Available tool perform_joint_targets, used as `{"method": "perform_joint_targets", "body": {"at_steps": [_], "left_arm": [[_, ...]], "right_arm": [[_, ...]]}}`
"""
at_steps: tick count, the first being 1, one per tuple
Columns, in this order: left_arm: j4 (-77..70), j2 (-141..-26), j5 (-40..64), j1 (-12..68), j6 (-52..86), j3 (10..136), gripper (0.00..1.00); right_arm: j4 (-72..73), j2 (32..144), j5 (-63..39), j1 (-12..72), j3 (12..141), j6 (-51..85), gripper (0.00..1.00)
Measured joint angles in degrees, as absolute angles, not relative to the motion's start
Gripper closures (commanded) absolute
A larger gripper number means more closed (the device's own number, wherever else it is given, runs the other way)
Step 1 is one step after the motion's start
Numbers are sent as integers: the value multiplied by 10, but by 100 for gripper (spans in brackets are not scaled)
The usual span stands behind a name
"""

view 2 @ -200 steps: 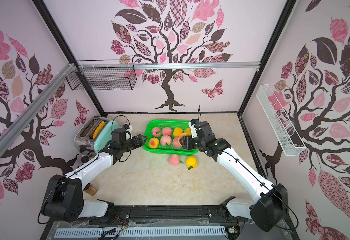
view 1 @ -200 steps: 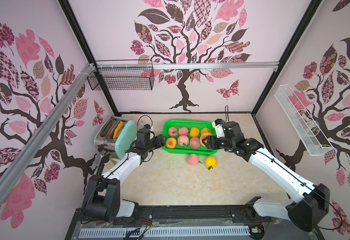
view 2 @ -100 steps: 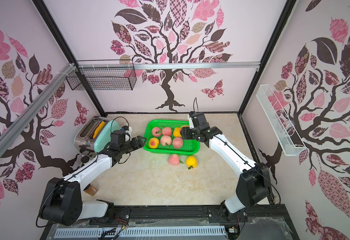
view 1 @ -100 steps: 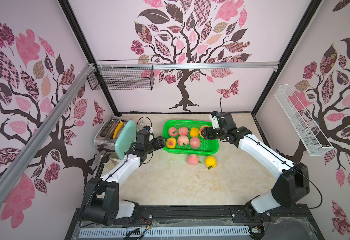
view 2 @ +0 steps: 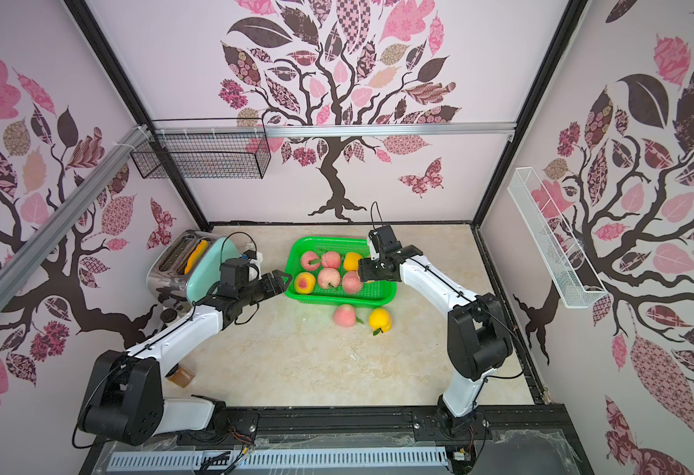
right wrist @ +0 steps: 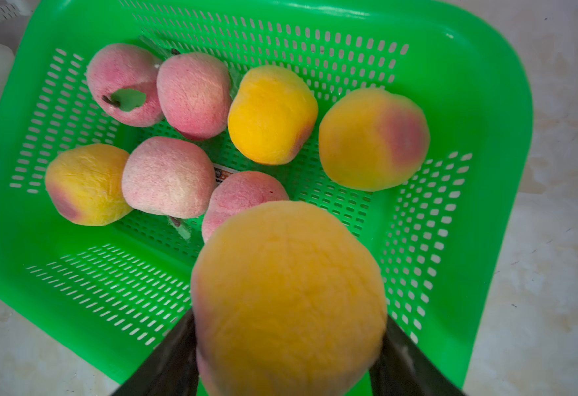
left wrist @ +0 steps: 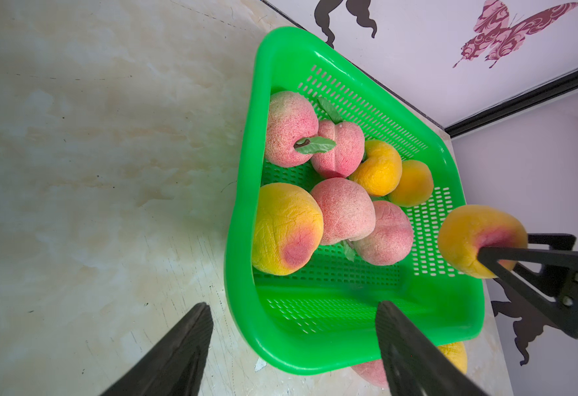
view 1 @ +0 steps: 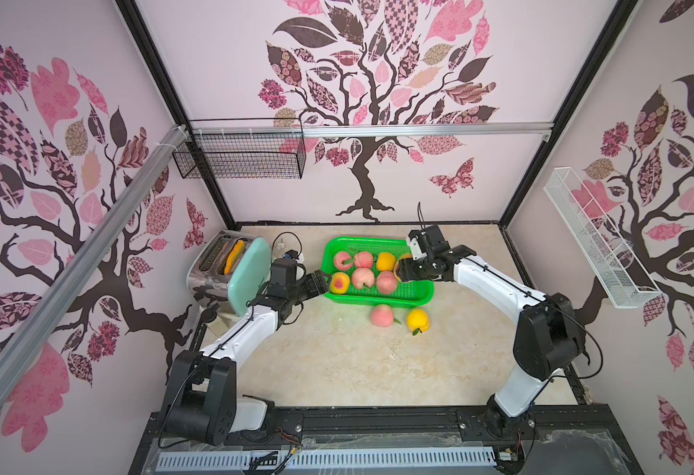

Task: Put the peaches into the basket
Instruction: Pick up the peach from the center of the board, then place the peach in the basket.

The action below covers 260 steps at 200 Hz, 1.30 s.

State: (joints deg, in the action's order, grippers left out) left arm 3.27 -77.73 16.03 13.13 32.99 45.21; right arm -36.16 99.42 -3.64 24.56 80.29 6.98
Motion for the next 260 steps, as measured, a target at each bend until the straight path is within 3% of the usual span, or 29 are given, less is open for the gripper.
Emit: {"method": "perform_joint_targets", "body": {"at_steps": [260], "left_arm": [[53, -781, 170, 131, 328, 461, 21]], "right_arm": [[-385, 1095, 7, 243, 840, 49, 45]]}}
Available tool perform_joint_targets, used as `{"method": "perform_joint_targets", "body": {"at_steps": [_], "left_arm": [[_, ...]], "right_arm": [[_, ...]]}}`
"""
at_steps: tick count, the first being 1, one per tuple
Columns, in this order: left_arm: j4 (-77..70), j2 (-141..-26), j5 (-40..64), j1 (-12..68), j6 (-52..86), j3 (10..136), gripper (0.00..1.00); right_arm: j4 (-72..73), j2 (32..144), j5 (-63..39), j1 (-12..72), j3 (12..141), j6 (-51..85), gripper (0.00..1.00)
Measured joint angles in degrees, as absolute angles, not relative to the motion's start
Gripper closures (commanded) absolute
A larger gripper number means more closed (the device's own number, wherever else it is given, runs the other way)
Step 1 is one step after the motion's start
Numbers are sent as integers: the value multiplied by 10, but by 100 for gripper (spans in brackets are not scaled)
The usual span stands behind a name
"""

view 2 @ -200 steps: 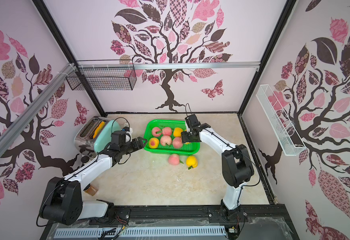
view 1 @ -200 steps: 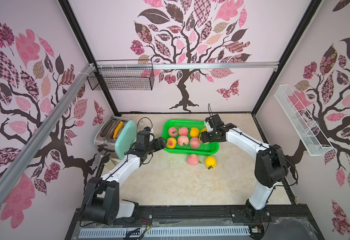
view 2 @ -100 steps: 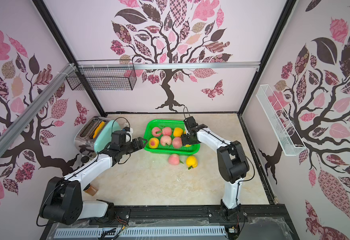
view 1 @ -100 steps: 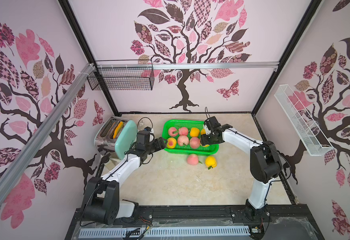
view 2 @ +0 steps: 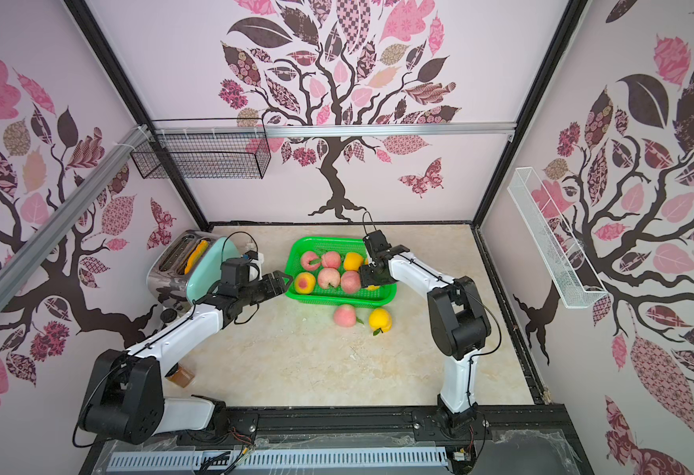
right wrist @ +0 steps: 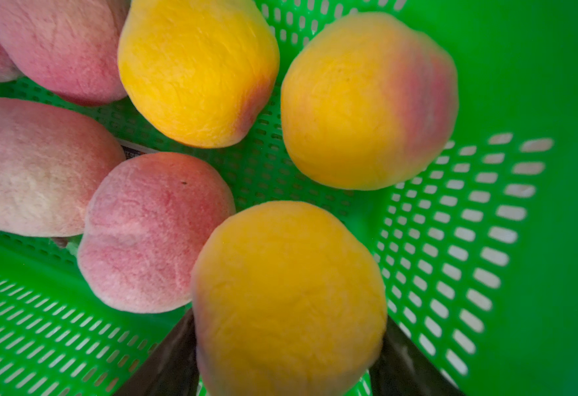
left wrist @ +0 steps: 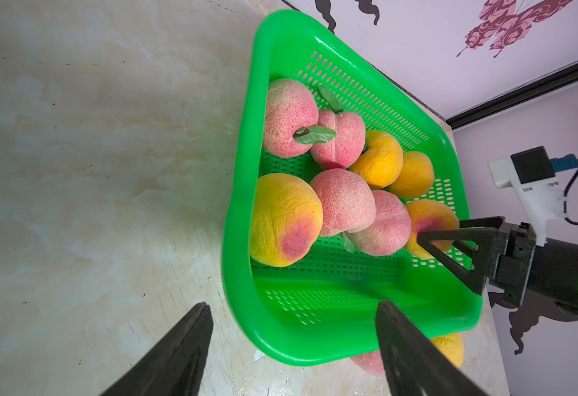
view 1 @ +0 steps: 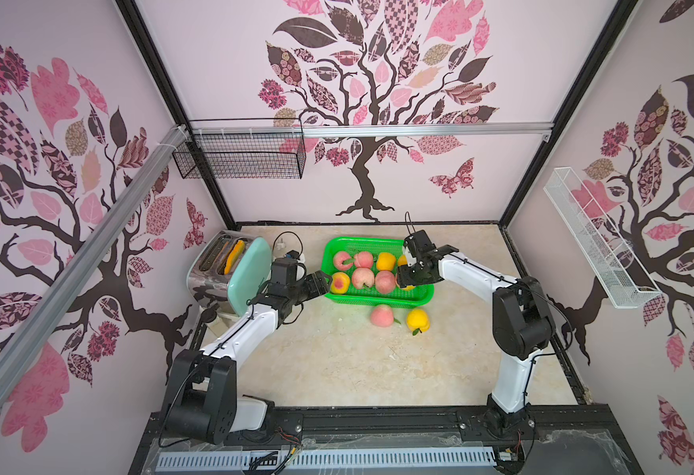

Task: Put the peaches into the basket
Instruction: Place the peach in the basket.

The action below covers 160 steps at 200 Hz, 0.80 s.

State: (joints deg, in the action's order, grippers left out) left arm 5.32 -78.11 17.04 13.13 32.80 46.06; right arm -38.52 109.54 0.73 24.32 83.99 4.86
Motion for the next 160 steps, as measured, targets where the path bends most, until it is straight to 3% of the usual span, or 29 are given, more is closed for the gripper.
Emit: {"method": "perform_joint_targets", "body": {"at_steps": [48, 101, 160], "left_arm": [[55, -784, 173, 131, 328, 465, 21], [55, -784, 175, 131, 328, 465, 21], [55, -784, 175, 131, 329, 465, 21]], "right_arm": [[-385, 1110, 9, 242, 840, 49, 41], [-384, 1110, 10, 242, 840, 49, 27], [-380, 1103, 11, 242, 836, 51, 19]]}}
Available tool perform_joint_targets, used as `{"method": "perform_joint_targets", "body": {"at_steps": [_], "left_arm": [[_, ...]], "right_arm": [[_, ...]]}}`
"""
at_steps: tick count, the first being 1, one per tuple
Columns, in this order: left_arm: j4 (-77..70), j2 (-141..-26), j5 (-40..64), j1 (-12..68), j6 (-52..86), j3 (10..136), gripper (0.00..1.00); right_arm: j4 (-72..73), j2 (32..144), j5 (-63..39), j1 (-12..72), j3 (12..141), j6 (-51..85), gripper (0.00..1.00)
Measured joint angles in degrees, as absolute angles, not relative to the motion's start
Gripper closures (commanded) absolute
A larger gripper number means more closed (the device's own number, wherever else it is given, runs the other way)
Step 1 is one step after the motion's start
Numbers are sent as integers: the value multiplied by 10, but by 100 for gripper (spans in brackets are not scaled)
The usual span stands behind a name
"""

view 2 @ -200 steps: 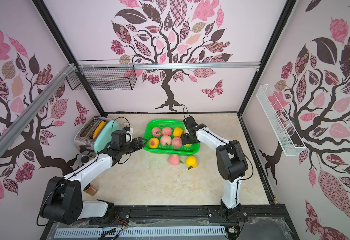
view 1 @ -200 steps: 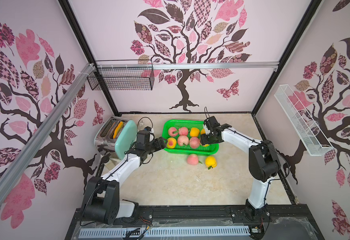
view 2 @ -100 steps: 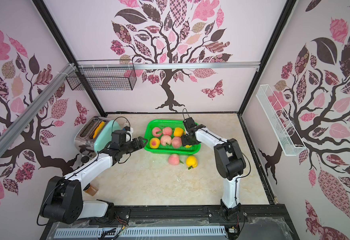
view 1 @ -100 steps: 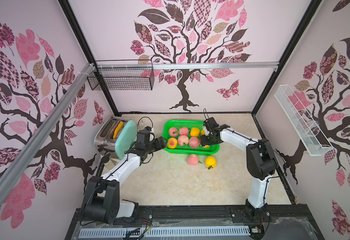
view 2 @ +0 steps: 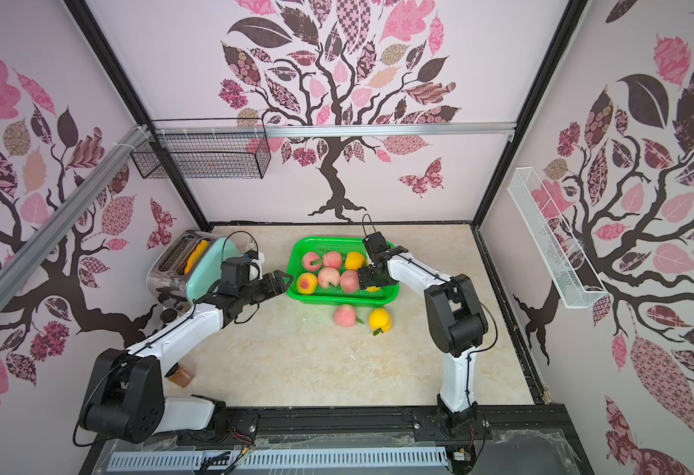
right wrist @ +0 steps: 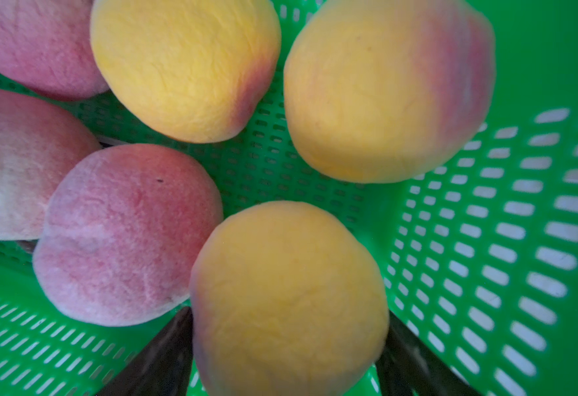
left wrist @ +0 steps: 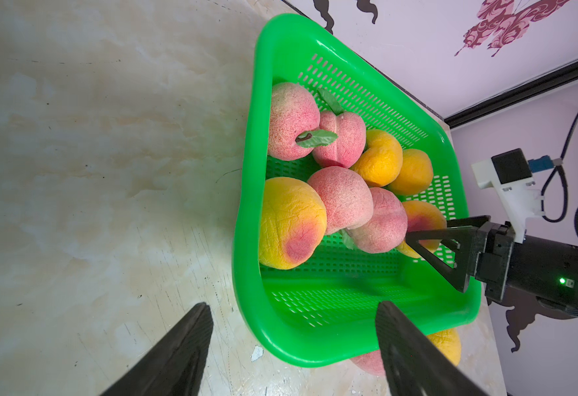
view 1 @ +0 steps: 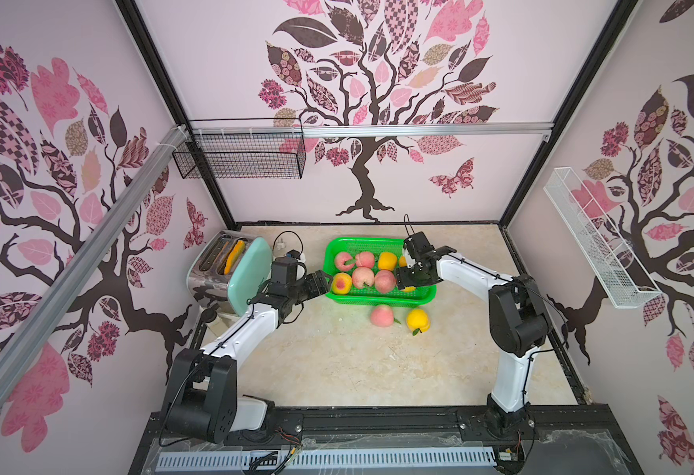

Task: Put the peaches into the basket
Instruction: Place the peach in the basket.

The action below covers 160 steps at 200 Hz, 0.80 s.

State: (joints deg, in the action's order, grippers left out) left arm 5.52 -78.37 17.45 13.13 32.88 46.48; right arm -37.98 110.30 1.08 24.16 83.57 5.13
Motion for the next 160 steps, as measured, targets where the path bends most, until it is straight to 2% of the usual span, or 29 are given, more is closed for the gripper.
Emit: {"method": "perform_joint_targets", "body": {"at_steps": [57, 160], "left_arm": [[55, -780, 177, 131, 330, 464, 21], [57, -764, 177, 131, 330, 458, 21]], "right_arm": [[-373, 1068, 14, 241, 835, 53, 14], [-369, 1064, 13, 241, 831, 53, 15]]}}
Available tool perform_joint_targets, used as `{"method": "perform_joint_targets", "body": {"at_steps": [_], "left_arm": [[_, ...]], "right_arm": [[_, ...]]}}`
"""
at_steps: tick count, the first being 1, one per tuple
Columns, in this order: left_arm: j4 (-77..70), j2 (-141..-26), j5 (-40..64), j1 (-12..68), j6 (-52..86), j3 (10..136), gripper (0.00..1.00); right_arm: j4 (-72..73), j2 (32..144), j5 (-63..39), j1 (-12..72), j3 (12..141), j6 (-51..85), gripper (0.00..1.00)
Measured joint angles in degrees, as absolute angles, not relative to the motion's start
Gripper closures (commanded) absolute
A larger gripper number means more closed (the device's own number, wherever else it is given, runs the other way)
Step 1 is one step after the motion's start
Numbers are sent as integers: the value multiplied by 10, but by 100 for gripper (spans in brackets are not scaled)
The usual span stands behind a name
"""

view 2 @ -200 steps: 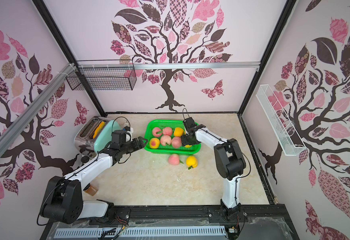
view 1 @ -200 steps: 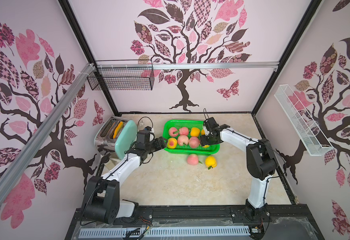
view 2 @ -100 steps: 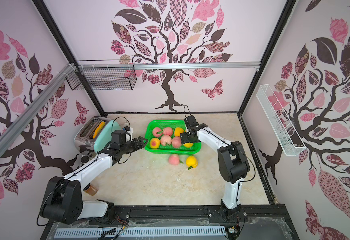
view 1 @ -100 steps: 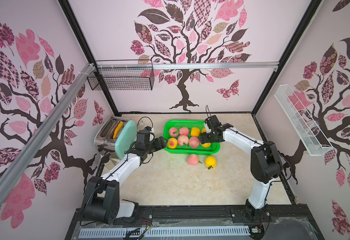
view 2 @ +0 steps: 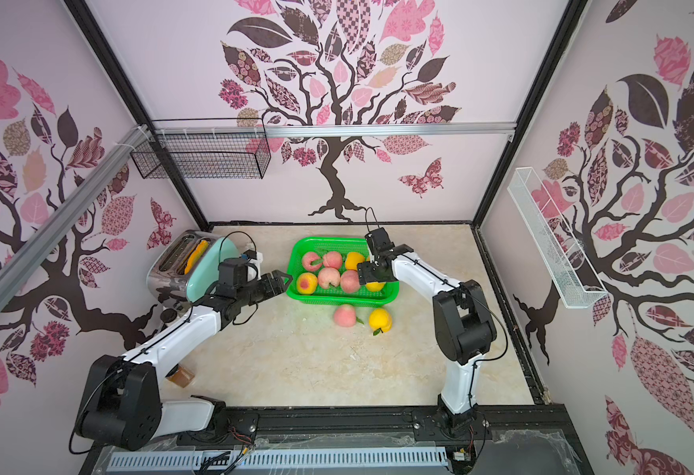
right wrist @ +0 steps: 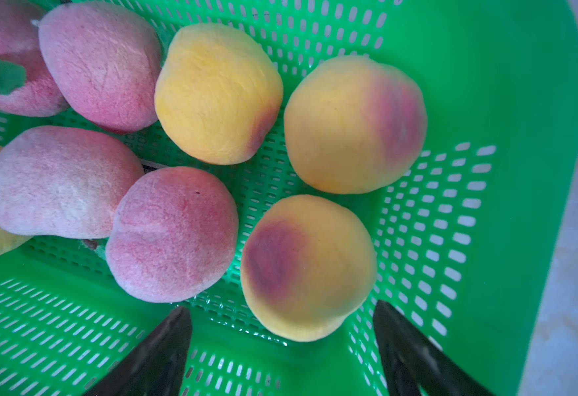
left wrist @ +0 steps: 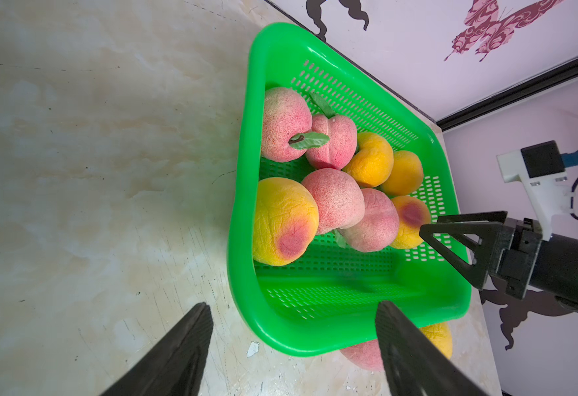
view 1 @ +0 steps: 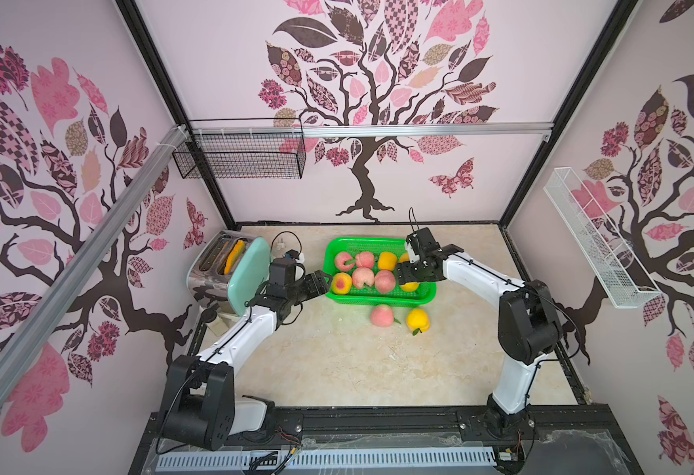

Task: Put the peaches into the basket
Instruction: Place the peach in the basket.

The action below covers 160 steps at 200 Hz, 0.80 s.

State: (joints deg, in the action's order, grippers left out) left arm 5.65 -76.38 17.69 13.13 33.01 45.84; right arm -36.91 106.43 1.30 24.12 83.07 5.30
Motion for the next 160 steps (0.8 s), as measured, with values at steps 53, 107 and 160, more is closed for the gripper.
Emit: {"method": "perform_joint_targets", "body": {"at_steps": [53, 107, 160], "left_arm": [[57, -753, 179, 131, 325, 456, 21], [68, -737, 178, 131, 312, 453, 21], [73, -740, 173, 131, 310, 450, 21]], "right_arm": [[-368, 1032, 4, 241, 812, 53, 15], [-341, 968, -6, 241, 774, 52, 15], [-320, 896, -30, 243, 725, 57, 16]]}}
